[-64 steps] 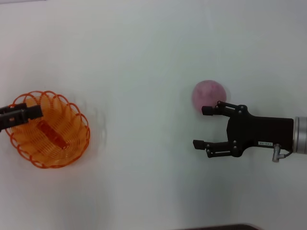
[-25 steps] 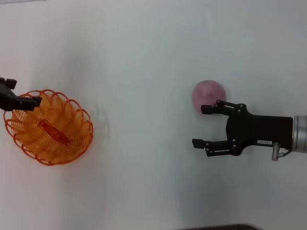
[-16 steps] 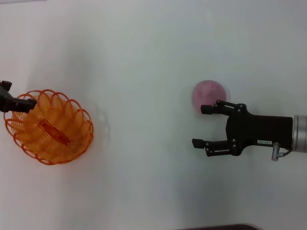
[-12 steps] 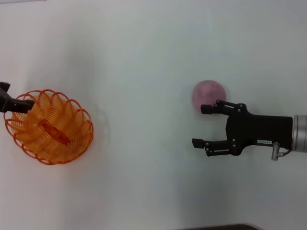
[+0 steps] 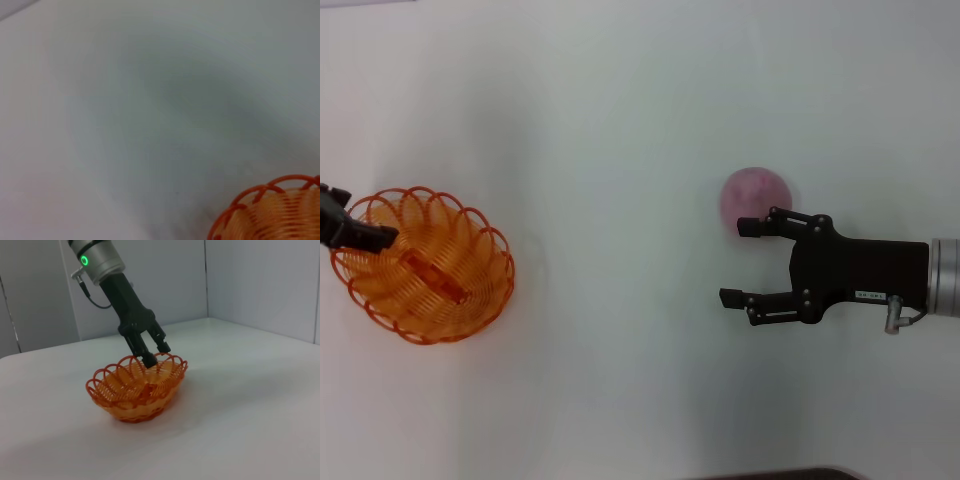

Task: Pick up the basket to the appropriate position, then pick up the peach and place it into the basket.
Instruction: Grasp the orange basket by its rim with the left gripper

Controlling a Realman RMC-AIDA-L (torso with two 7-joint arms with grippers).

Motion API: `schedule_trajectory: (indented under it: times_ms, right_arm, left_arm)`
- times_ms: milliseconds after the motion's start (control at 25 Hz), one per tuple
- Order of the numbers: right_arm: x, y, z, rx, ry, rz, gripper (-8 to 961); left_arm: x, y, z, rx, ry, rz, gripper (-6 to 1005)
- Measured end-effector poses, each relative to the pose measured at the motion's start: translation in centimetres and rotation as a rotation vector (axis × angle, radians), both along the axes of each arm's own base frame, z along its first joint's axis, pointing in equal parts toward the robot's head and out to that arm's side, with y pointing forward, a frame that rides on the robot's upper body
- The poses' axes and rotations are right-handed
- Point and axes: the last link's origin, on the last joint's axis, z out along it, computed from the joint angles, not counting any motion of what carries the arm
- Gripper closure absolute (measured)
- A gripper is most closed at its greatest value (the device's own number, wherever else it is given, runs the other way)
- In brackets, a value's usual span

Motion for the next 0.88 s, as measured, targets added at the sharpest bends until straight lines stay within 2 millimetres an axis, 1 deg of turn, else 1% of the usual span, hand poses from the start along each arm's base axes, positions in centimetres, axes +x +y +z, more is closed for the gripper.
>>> schedule_trajectory:
  times_ms: [720,880]
  right_arm:
    - [0.02,0.09,0.0,0.004,-0.004,0.001,-4]
    - [-0.02,0.19,0.0,0.004,-0.005,0.001,-4]
  left_arm:
    - [0.39,0.17,-0.5,-0.025,0.009,0.008,188]
    - [0.35,0.14,-0.52,-0.024,0.009,0.015,233]
